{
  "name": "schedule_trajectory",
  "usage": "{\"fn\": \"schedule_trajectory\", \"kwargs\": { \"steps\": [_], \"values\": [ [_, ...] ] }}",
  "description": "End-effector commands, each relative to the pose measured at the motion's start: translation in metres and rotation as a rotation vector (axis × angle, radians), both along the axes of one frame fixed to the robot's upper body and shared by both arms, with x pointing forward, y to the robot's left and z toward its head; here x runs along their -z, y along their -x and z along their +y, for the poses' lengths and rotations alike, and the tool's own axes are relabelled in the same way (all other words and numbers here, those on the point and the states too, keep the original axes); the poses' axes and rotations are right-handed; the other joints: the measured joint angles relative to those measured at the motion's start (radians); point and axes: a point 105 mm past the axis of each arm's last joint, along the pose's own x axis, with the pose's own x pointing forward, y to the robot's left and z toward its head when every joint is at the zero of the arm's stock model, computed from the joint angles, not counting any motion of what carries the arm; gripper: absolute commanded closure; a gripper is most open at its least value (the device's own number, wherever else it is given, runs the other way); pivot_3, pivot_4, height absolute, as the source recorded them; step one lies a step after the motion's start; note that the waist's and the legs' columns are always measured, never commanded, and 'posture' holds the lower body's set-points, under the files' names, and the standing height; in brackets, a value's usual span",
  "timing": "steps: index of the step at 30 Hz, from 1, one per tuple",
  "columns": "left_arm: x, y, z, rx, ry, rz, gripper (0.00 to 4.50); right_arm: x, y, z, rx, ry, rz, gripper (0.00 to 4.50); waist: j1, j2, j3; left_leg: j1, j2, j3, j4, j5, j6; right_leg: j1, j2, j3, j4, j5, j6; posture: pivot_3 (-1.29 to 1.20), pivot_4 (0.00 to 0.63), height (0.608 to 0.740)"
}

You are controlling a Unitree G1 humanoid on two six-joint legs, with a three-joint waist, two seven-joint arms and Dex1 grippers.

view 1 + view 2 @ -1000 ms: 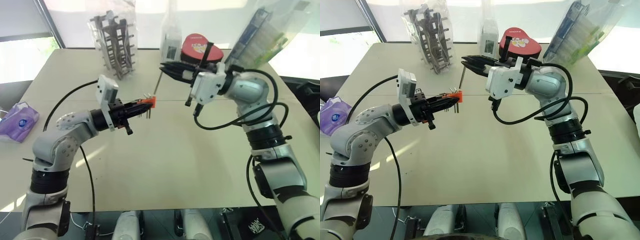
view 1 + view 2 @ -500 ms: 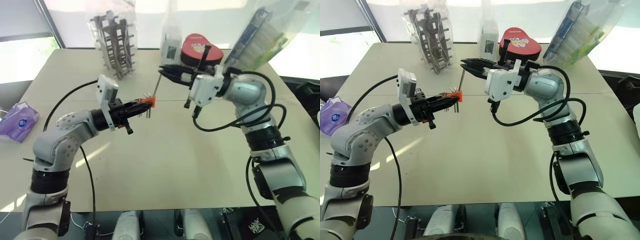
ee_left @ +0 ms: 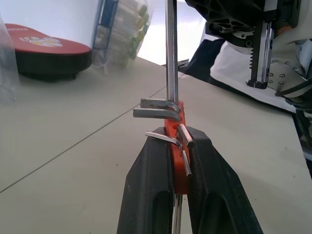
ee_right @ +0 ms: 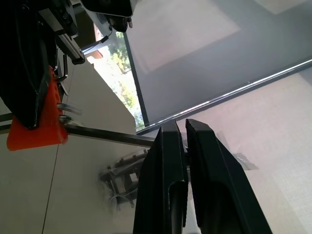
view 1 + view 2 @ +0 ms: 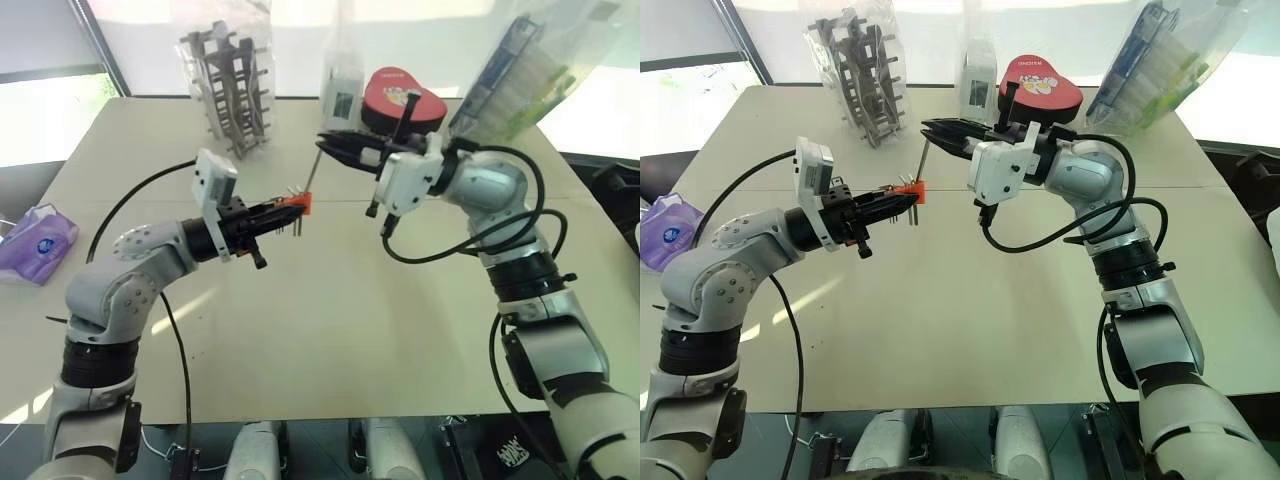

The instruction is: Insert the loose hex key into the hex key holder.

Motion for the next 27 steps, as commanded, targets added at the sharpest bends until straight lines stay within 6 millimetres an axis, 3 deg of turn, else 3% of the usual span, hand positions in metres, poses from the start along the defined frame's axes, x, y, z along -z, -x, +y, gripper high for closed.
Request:
{"fn": "schedule_trajectory", "kwargs": {
  "steps": [1, 18, 27],
  "values": [
    [-0.017, 0.008, -0.006, 0.034, 0.013, -0.072, 4.5, -0.007, 0.003, -0.001, -0.007, -0.008, -0.038, 4.47, 0.0, 0.0, 0.0, 0.0, 0.0, 0.0, 0.0, 0.0, 0.0, 0.0, 0.0, 0.0, 0.0, 0.0, 0.0, 0.0, 0.15, 0.74],
    [-0.017, 0.006, -0.004, 0.028, 0.011, -0.074, 4.5, -0.001, 0.007, -0.005, -0.008, 0.029, -0.038, 4.47, -0.001, 0.0, 0.0, 0.0, 0.0, 0.0, 0.0, 0.0, 0.0, 0.0, 0.0, 0.0, 0.0, 0.0, 0.0, 0.0, 0.15, 0.74],
    [-0.017, 0.007, -0.006, 0.041, 0.004, -0.074, 4.5, 0.005, 0.02, 0.008, -0.088, 0.08, -0.073, 4.47, -0.001, 0.0, 0.0, 0.0, 0.0, 0.0, 0.0, 0.0, 0.0, 0.0, 0.0, 0.0, 0.0, 0.0, 0.0, 0.0, 0.15, 0.74]
  ]
}}
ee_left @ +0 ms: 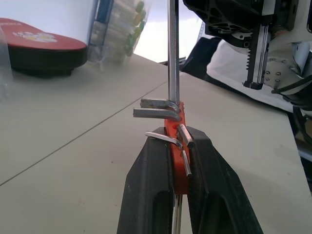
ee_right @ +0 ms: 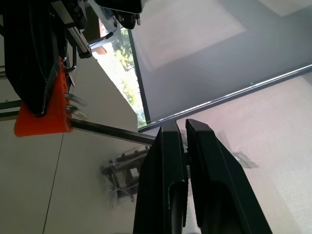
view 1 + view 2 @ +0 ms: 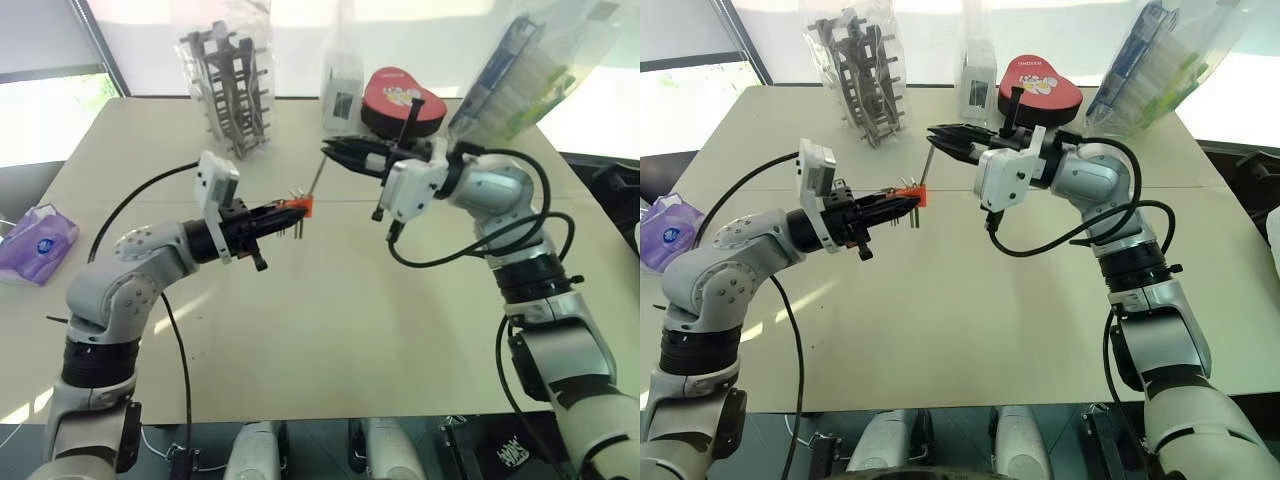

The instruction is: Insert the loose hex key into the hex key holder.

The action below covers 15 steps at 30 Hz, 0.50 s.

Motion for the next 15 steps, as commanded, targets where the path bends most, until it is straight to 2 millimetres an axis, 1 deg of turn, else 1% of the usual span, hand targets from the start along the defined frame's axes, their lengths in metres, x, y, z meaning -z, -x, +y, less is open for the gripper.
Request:
{"fn": "schedule_trajectory", "kwargs": {
  "steps": [1, 7, 14, 15],
  "values": [
    [-0.018, 0.005, -0.004, 0.028, 0.008, -0.082, 4.5, -0.001, 0.016, 0.013, -0.086, 0.031, -0.05, 4.47, 0.0, 0.0, 0.0, 0.0, 0.0, 0.0, 0.0, 0.0, 0.0, 0.0, 0.0, 0.0, 0.0, 0.0, 0.0, 0.0, 0.15, 0.74],
    [-0.018, 0.005, -0.005, 0.034, 0.005, -0.084, 4.5, -0.005, 0.023, 0.021, -0.135, 0.039, -0.081, 4.47, 0.001, 0.0, 0.0, 0.0, 0.0, 0.0, 0.0, 0.0, 0.0, 0.0, 0.0, 0.0, 0.0, 0.0, 0.0, 0.0, 0.15, 0.74],
    [-0.022, 0.006, -0.006, 0.04, 0.007, -0.096, 4.5, 0.006, 0.02, 0.019, -0.127, 0.066, -0.043, 4.47, 0.001, 0.0, 0.0, 0.0, 0.0, 0.0, 0.0, 0.0, 0.0, 0.0, 0.0, 0.0, 0.0, 0.0, 0.0, 0.0, 0.15, 0.74],
    [-0.022, 0.006, -0.006, 0.04, 0.008, -0.097, 4.5, 0.007, 0.018, 0.018, -0.12, 0.065, -0.034, 4.15, 0.001, 0.0, 0.0, 0.0, 0.0, 0.0, 0.0, 0.0, 0.0, 0.0, 0.0, 0.0, 0.0, 0.0, 0.0, 0.0, 0.15, 0.74]
  ]
}}
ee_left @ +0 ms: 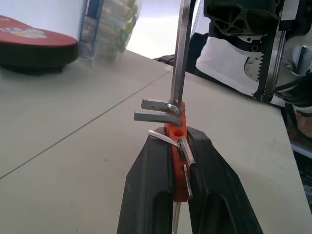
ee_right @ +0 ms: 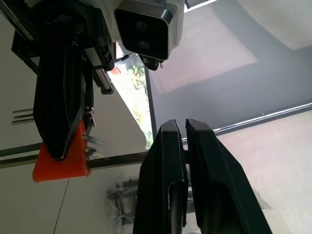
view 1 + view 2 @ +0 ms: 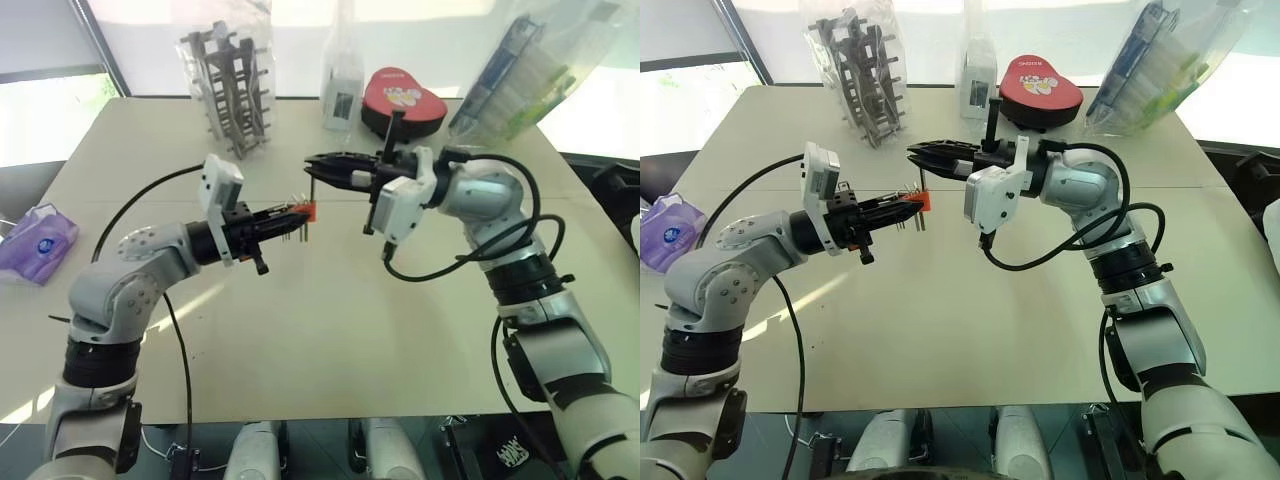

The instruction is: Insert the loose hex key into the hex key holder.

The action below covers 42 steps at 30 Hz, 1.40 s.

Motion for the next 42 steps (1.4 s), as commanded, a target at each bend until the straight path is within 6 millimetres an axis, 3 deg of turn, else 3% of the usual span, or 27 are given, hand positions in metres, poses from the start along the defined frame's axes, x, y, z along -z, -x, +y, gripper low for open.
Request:
{"fn": "schedule_trajectory", "kwargs": {
  "steps": [1, 2, 7, 9, 14, 16, 19, 23, 26, 33, 42],
  "values": [
    [-0.025, 0.004, -0.003, 0.019, 0.024, -0.101, 4.5, 0.002, 0.005, 0.004, -0.026, 0.01, -0.002, 3.79, 0.0, 0.0, 0.0, 0.0, 0.0, 0.0, 0.0, 0.0, 0.0, 0.0, 0.0, 0.0, 0.0, 0.0, 0.0, 0.0, 0.15, 0.74],
    [-0.025, 0.005, -0.003, 0.02, 0.024, -0.102, 4.5, 0.003, 0.003, 0.002, -0.015, 0.008, 0.003, 3.47, 0.0, 0.0, 0.0, 0.0, 0.0, 0.0, 0.0, 0.0, 0.0, 0.0, 0.0, 0.0, 0.0, 0.0, 0.0, 0.0, 0.15, 0.74],
    [-0.026, 0.005, -0.004, 0.022, 0.028, -0.104, 4.5, 0.009, -0.005, -0.005, 0.033, -0.002, 0.043, 0.83, -0.001, 0.0, 0.0, 0.0, 0.0, 0.0, 0.0, 0.0, 0.0, 0.0, 0.0, 0.0, 0.0, 0.0, 0.0, 0.0, 0.15, 0.74],
    [-0.026, 0.005, -0.005, 0.023, 0.027, -0.105, 4.5, 0.009, -0.006, -0.007, 0.045, -0.016, 0.064, 0.08, -0.001, 0.0, 0.0, 0.0, 0.0, 0.0, 0.0, 0.0, 0.0, 0.0, 0.0, 0.0, 0.0, 0.0, 0.0, 0.0, 0.15, 0.74],
    [-0.025, 0.004, -0.006, 0.02, 0.033, -0.105, 4.5, 0.003, -0.01, -0.023, 0.106, -0.119, 0.171, 0.03, 0.002, 0.0, 0.0, 0.0, 0.0, 0.0, 0.0, 0.0, 0.0, 0.0, 0.0, 0.0, 0.0, 0.0, 0.0, 0.0, 0.15, 0.74],
    [-0.024, 0.002, -0.007, 0.012, 0.05, -0.098, 4.5, 0.006, -0.013, -0.038, 0.156, -0.191, 0.286, 0.03, 0.003, 0.0, 0.0, 0.0, 0.0, 0.0, 0.0, 0.0, 0.0, 0.001, 0.0, 0.0, 0.0, 0.0, 0.0, 0.0, 0.15, 0.74],
    [-0.018, -0.007, -0.014, -0.009, 0.089, -0.061, 4.5, 0.022, -0.016, -0.069, 0.251, -0.308, 0.512, 0.03, 0.012, 0.0, 0.0, 0.0, 0.0, -0.002, 0.001, 0.0, 0.0, 0.003, 0.0, -0.001, 0.0, 0.0, 0.0, 0.0, 0.15, 0.74],
    [-0.004, -0.02, -0.034, 0.006, 0.155, 0.038, 4.5, 0.053, -0.01, -0.093, 0.37, -0.315, 0.652, 0.03, 0.023, 0.0, 0.0, 0.001, -0.001, -0.002, 0.003, -0.001, 0.001, 0.005, 0.0, -0.001, -0.002, 0.0, 0.0, 0.0, 0.15, 0.74],
    [0.019, -0.032, -0.056, 0.008, 0.186, 0.171, 4.5, 0.069, -0.005, -0.106, 0.449, -0.318, 0.687, 0.03, 0.026, 0.0, 0.0, 0.003, -0.001, -0.003, 0.005, -0.001, 0.002, 0.007, 0.0, -0.001, -0.001, 0.0, 0.0, 0.0, 0.15, 0.74],
    [0.063, -0.049, -0.095, -0.02, 0.238, 0.46, 4.5, 0.082, 0.006, -0.125, 0.571, -0.37, 0.691, 0.03, 0.027, 0.0, 0.0, 0.003, -0.001, -0.003, 0.005, -0.002, 0.003, 0.007, 0.001, -0.001, -0.001, 0.0, 0.0, 0.0, 0.15, 0.74],
    [0.091, -0.048, -0.104, -0.026, 0.217, 0.678, 4.5, 0.09, 0.02, -0.13, 0.64, -0.382, 0.686, 0.03, 0.025, 0.0, 0.0, 0.002, -0.001, -0.006, 0.007, -0.005, 0.009, 0.008, 0.001, -0.001, -0.001, 0.0, 0.0, 0.0, 0.15, 0.74]
  ]
}}
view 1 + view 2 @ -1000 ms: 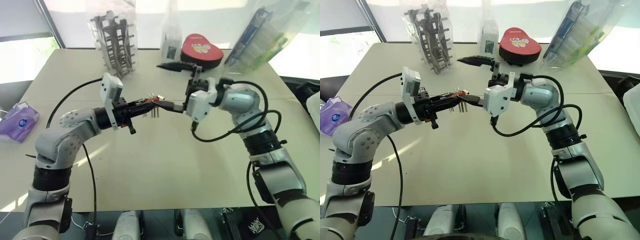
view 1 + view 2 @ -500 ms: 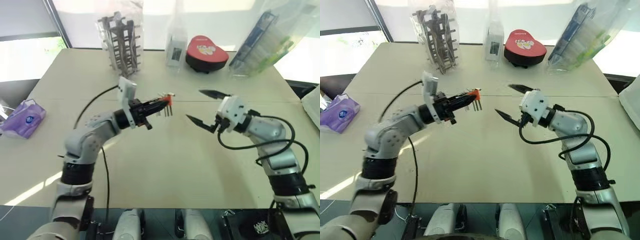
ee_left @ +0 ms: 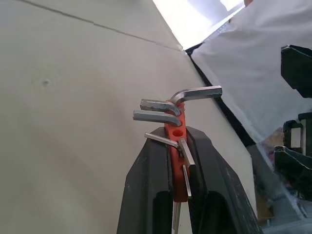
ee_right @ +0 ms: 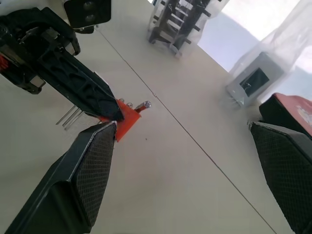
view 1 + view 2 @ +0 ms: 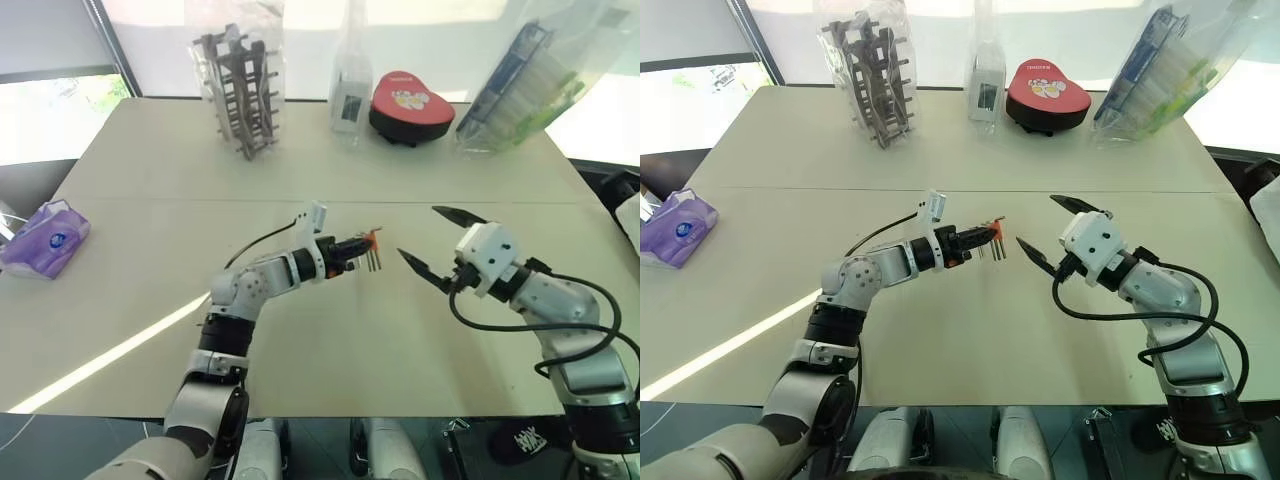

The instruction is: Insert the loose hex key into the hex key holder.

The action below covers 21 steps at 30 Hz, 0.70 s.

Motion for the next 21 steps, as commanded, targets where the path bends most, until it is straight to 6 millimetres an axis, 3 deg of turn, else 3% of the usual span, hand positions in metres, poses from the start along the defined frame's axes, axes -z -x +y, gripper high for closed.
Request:
{"fn": "schedule_trajectory", "kwargs": {
  "steps": [1, 3, 8, 12, 16, 21],
  "values": [
    [0.0, 0.001, -0.001, 0.021, -0.005, 0.029, 4.5, -0.015, 0.005, 0.001, 0.011, 0.015, -0.072, 0.03, 0.001, 0.0, 0.0, 0.0, 0.0, 0.0, 0.0, 0.0, 0.0, 0.0, 0.0, 0.0, 0.0, 0.0, 0.0, 0.0, 0.15, 0.74],
    [0.005, 0.002, 0.001, 0.02, -0.014, 0.059, 4.5, -0.014, 0.005, 0.003, 0.01, 0.019, -0.074, 0.03, 0.001, 0.0, 0.0, 0.0, 0.0, 0.0, 0.0, 0.0, 0.0, 0.0, 0.0, 0.0, 0.0, 0.0, 0.0, 0.0, 0.15, 0.74],
    [0.015, 0.002, 0.01, 0.009, -0.084, 0.053, 2.24, -0.014, 0.002, 0.007, -0.004, 0.03, -0.081, 0.0, 0.001, 0.0, 0.0, -0.001, 0.0, -0.003, 0.002, 0.0, 0.001, 0.0, 0.0, -0.001, 0.0, 0.0, 0.0, 0.0, 0.15, 0.74],
    [0.001, 0.0, 0.017, 0.008, -0.17, -0.113, 0.19, -0.014, 0.0, 0.01, -0.024, 0.049, -0.083, 0.0, 0.001, 0.0, 0.0, -0.002, 0.0, -0.006, 0.002, 0.0, 0.001, 0.0, 0.0, -0.001, 0.0, 0.0, 0.0, 0.0, 0.15, 0.74],
    [-0.033, -0.008, 0.032, -0.011, -0.313, -0.435, 0.08, -0.012, -0.004, 0.009, -0.066, 0.127, -0.043, 0.0, 0.001, 0.0, 0.0, -0.002, 0.0, -0.006, 0.002, 0.0, 0.0, 0.001, 0.0, -0.001, 0.0, 0.0, 0.0, 0.0, 0.15, 0.74],
    [-0.056, -0.004, 0.053, 0.001, -0.387, -0.617, 0.08, 0.0, -0.001, 0.003, -0.158, 0.246, 0.098, 0.0, 0.004, 0.0, 0.0, -0.002, -0.001, -0.006, 0.002, 0.0, 0.0, 0.001, 0.0, -0.002, 0.0, 0.0, -0.001, 0.0, 0.15, 0.74]
  ]
}}
